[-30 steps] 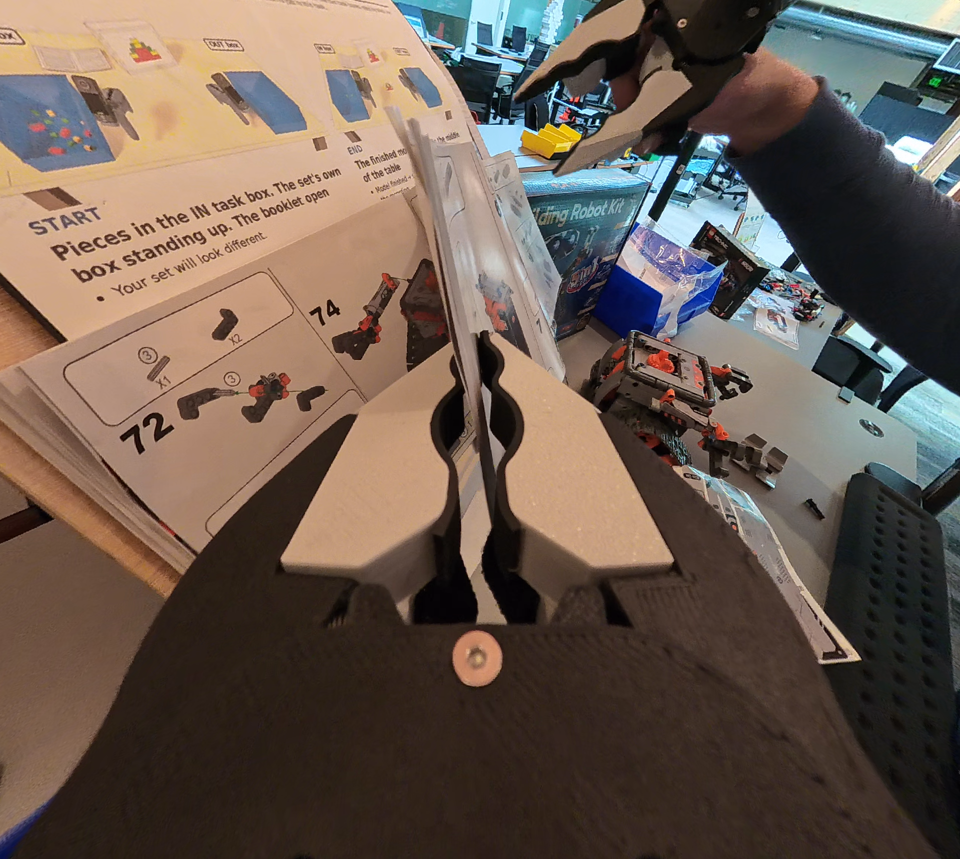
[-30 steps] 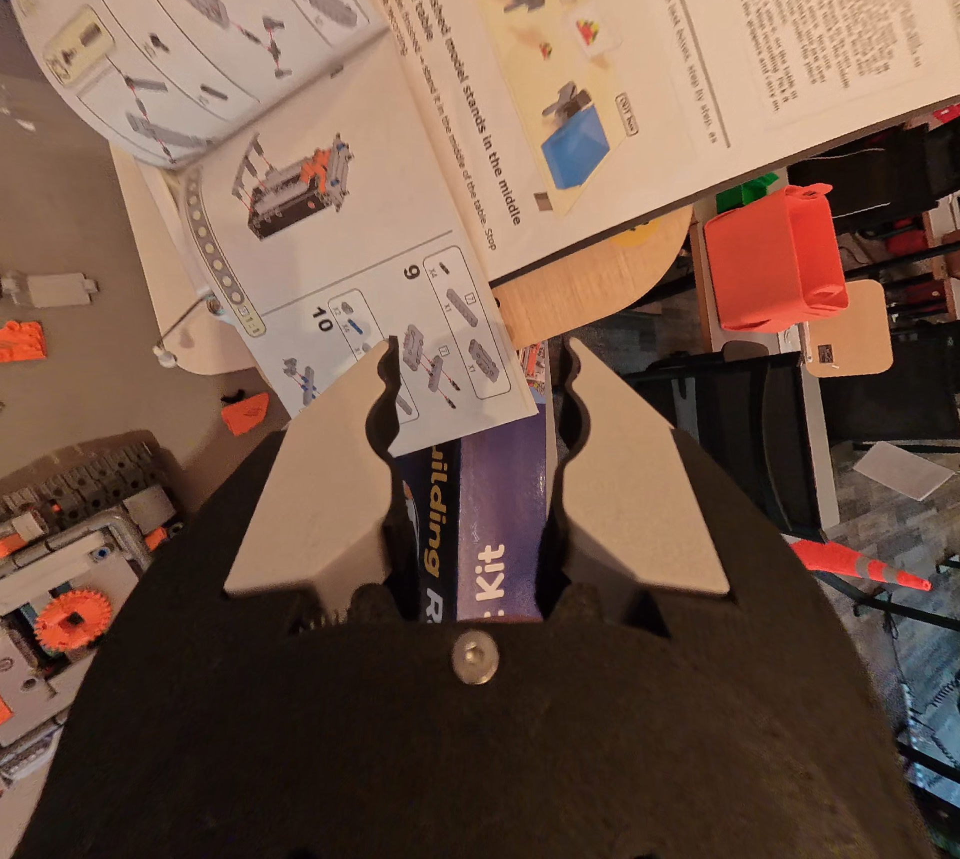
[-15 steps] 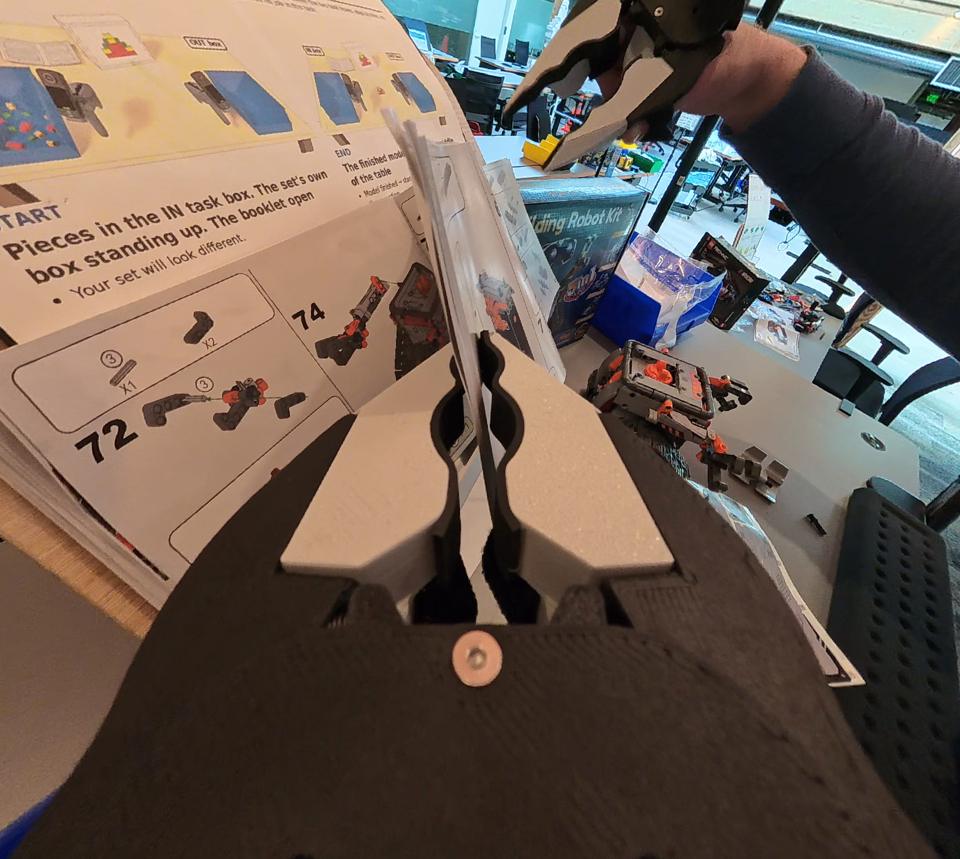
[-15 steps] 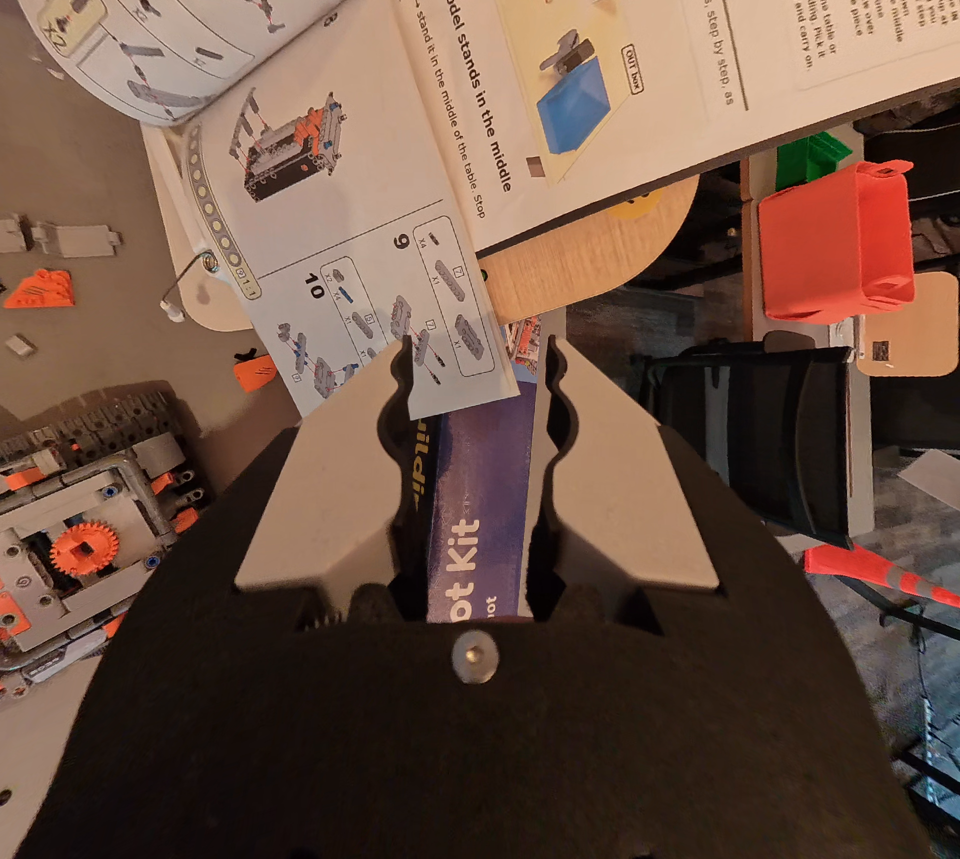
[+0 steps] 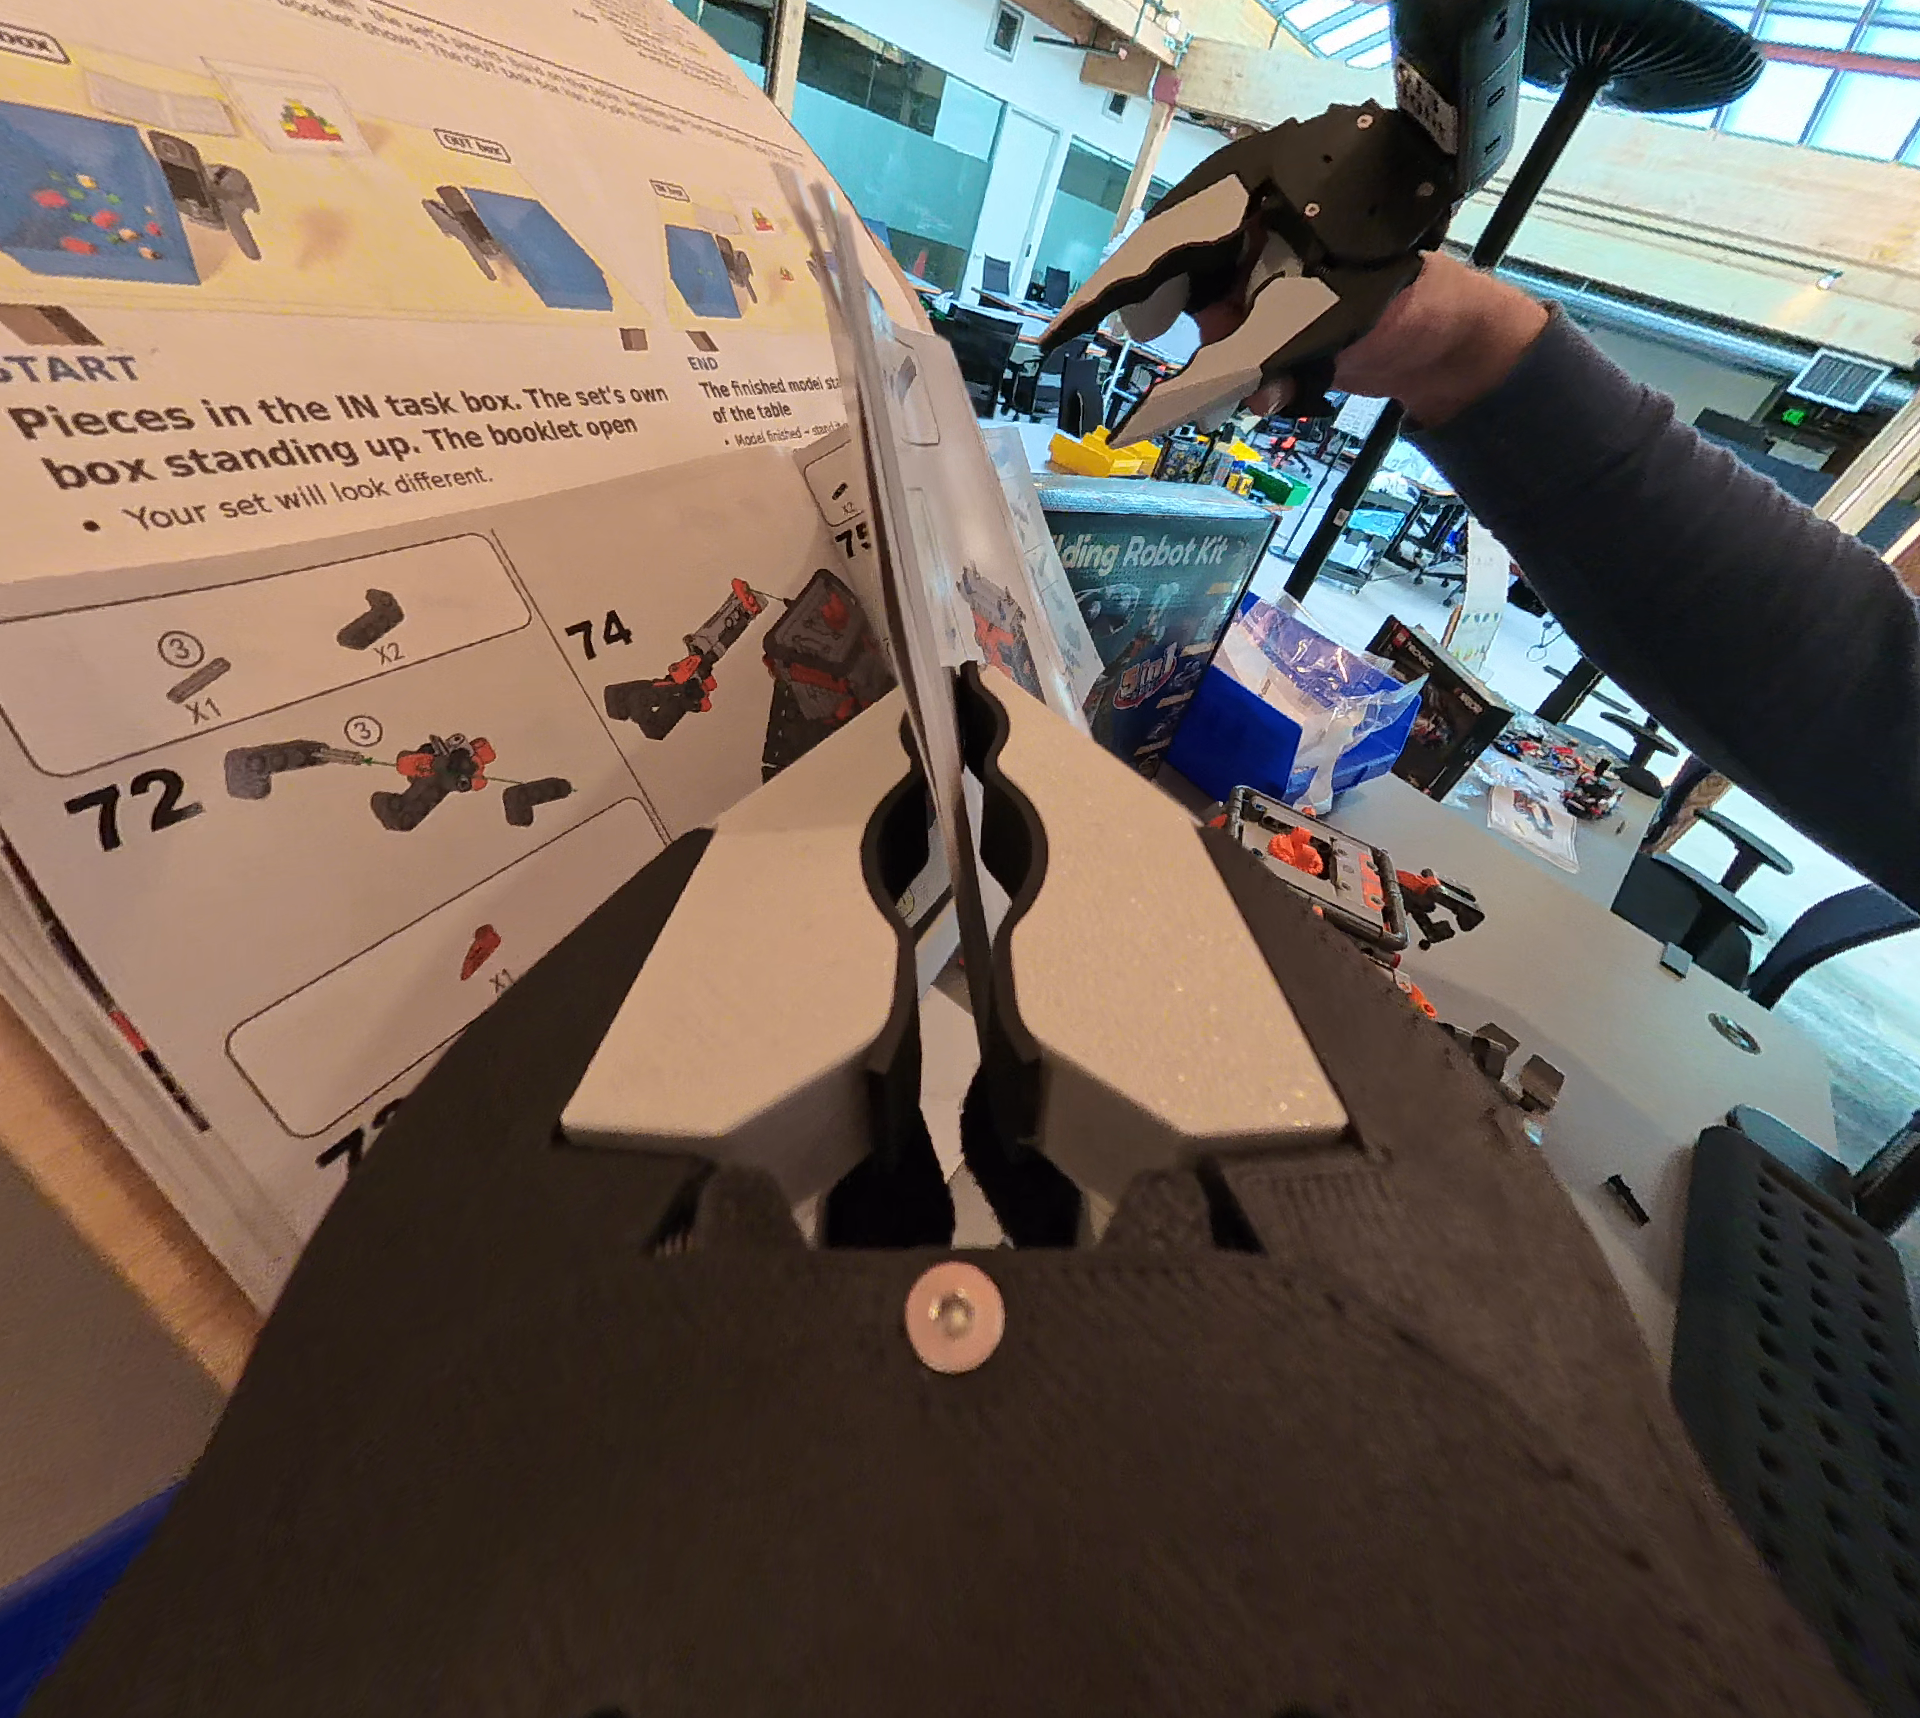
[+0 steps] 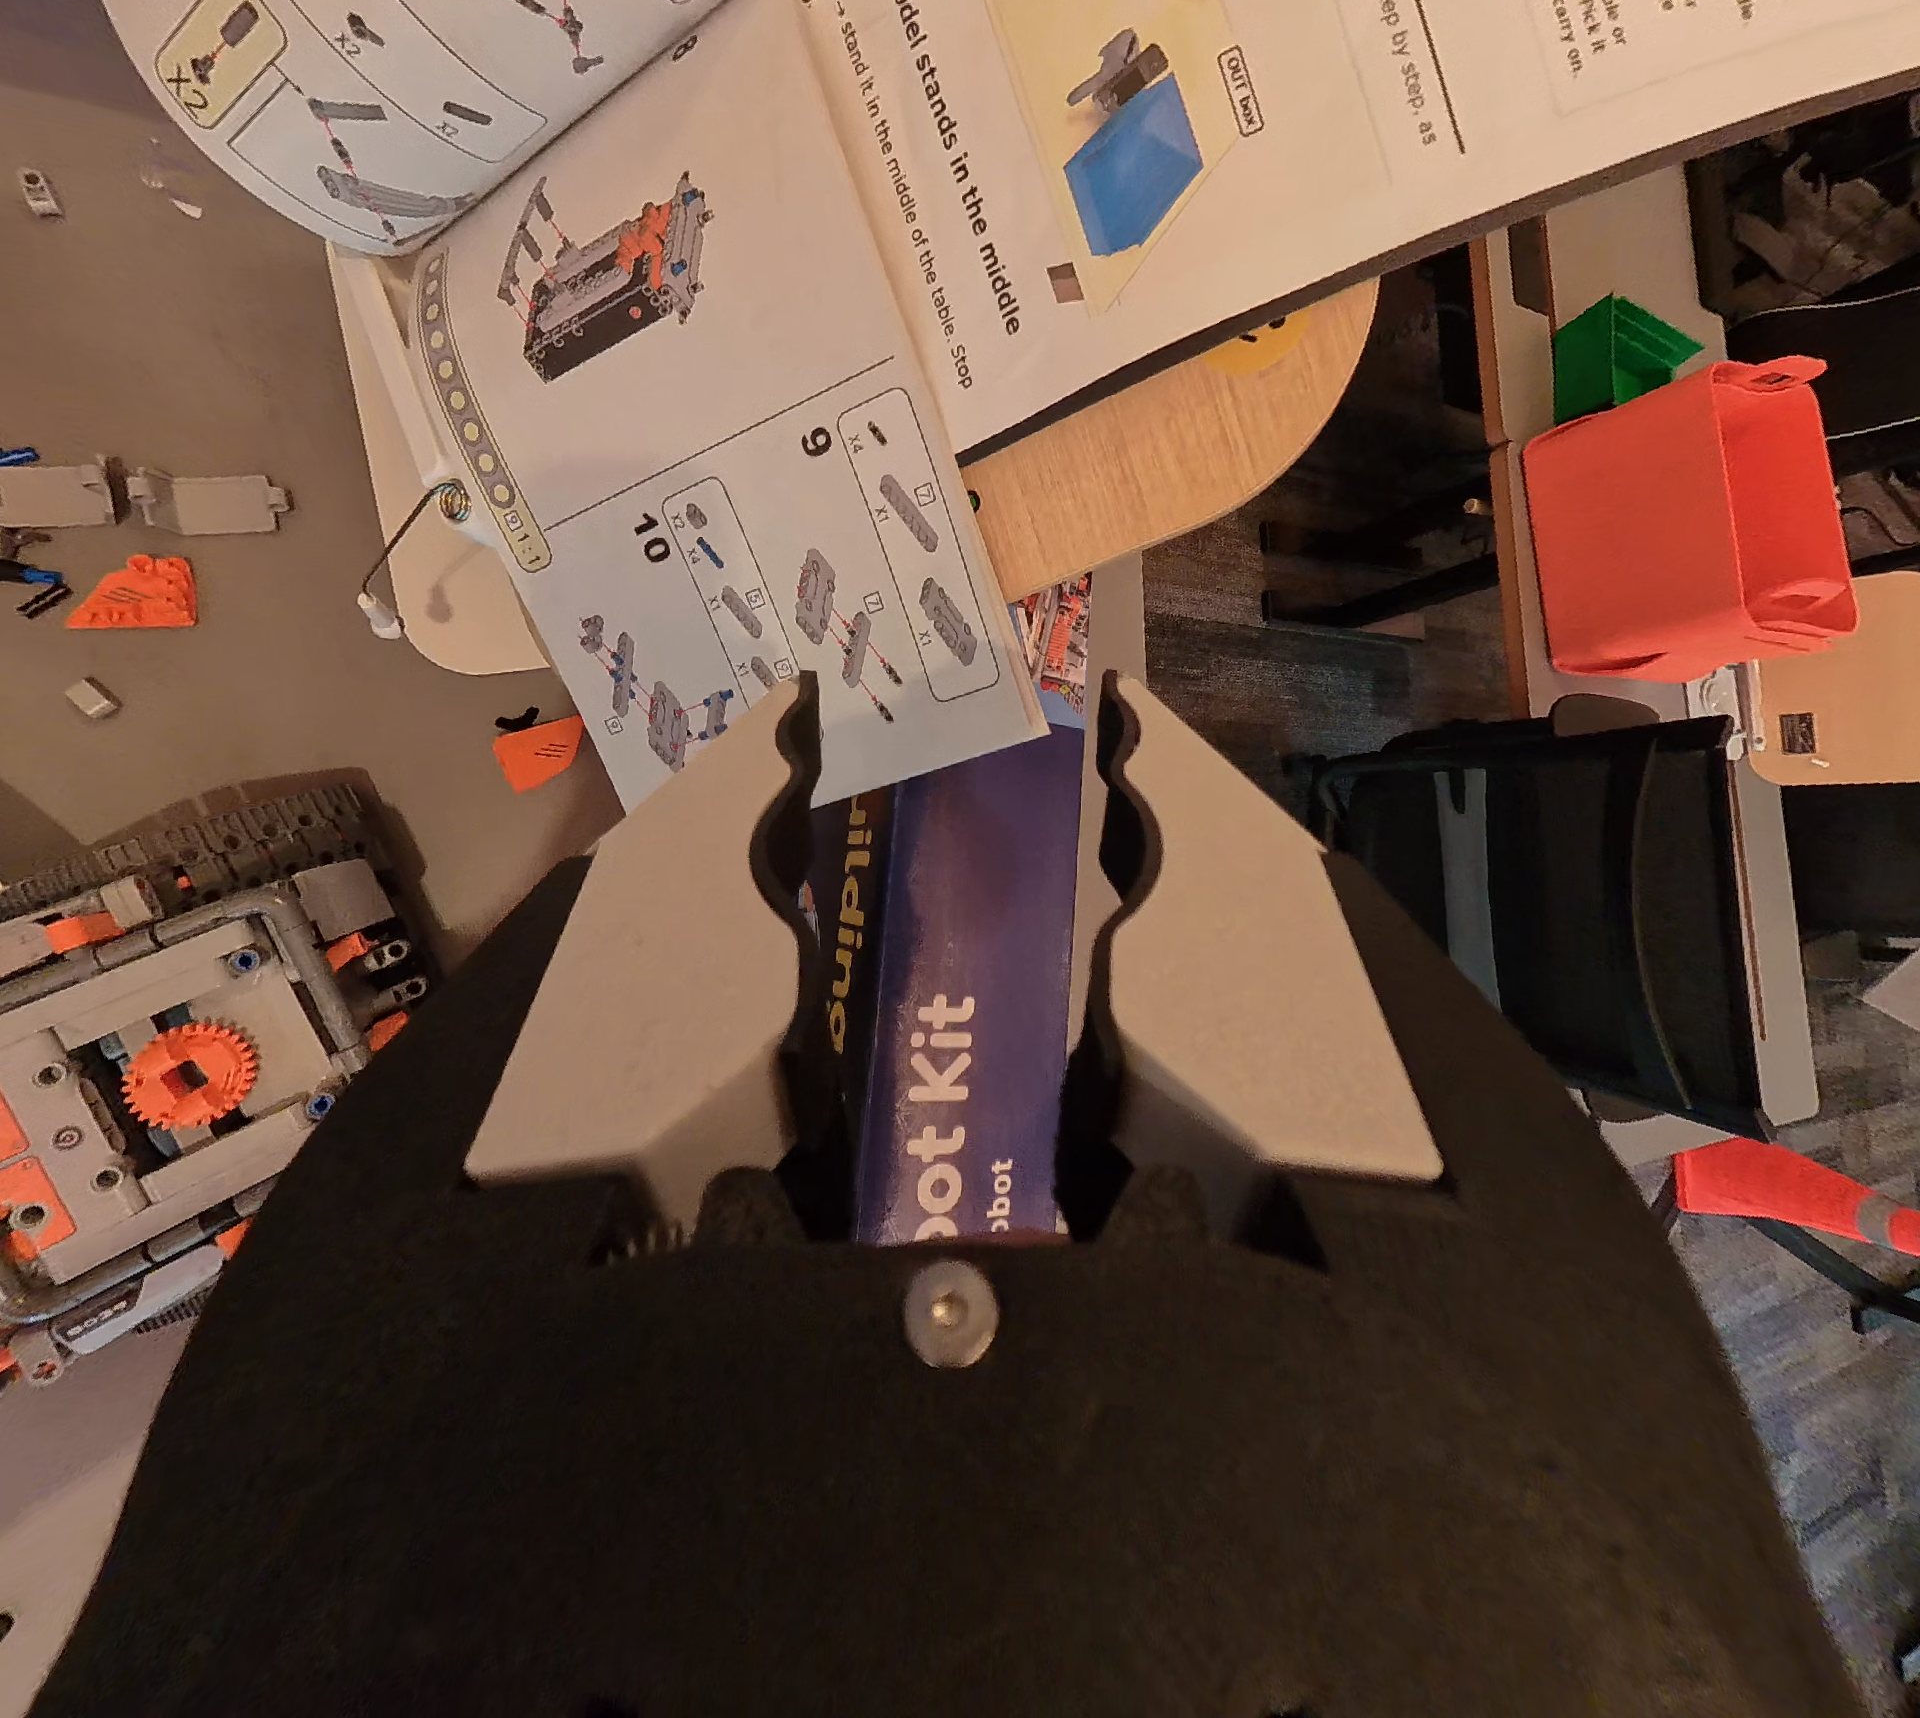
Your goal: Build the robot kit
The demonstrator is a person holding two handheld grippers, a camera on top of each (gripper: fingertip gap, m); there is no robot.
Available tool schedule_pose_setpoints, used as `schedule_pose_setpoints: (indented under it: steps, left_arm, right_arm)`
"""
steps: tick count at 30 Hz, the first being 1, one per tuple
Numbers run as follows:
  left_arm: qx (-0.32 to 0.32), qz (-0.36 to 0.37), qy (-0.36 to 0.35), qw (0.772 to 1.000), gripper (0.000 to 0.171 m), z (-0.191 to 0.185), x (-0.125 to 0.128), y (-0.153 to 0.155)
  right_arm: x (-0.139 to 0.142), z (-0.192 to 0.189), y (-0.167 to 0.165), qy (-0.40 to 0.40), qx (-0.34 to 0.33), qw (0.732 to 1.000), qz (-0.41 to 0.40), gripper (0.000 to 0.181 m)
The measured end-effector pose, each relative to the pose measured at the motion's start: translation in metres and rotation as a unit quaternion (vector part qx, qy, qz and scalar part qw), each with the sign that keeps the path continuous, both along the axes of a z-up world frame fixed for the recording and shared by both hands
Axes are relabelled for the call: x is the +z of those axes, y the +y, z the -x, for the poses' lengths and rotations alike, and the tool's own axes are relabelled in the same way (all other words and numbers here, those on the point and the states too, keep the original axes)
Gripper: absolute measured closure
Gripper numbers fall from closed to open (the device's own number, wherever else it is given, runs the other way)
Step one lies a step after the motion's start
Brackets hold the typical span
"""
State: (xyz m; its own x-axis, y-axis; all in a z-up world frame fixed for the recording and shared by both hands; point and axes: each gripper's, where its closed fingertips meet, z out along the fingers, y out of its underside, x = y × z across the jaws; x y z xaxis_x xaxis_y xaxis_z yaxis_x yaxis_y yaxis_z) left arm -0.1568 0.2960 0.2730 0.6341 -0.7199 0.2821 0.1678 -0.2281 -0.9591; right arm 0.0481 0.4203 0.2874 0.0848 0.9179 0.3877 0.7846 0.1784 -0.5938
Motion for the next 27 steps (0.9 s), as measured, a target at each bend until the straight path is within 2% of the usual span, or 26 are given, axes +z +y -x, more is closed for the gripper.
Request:
schedule_pose_setpoints:
  steps: [6, 11, 27]
  left_arm:
    - [-0.024, 0.0, 0.01, 1.0, 0.171, -0.012, 0.01, 0.0]
    - [-0.026, -0.007, 0.052, 0.998, 0.171, -0.022, 0.012, 0.004]
    - [-0.035, -0.017, 0.05, 0.998, 0.171, -0.025, 0.013, 0.001]
  right_arm:
    - [0.005, -0.004, -0.002, 0.011, 0.007, 1.0, -0.005, 0.127]
    - [0.004, -0.003, -0.003, 0.019, 0.009, 1.0, -0.003, 0.125]
    - [-0.015, 0.004, -0.004, 0.032, 0.013, 0.999, 0.006, 0.114]
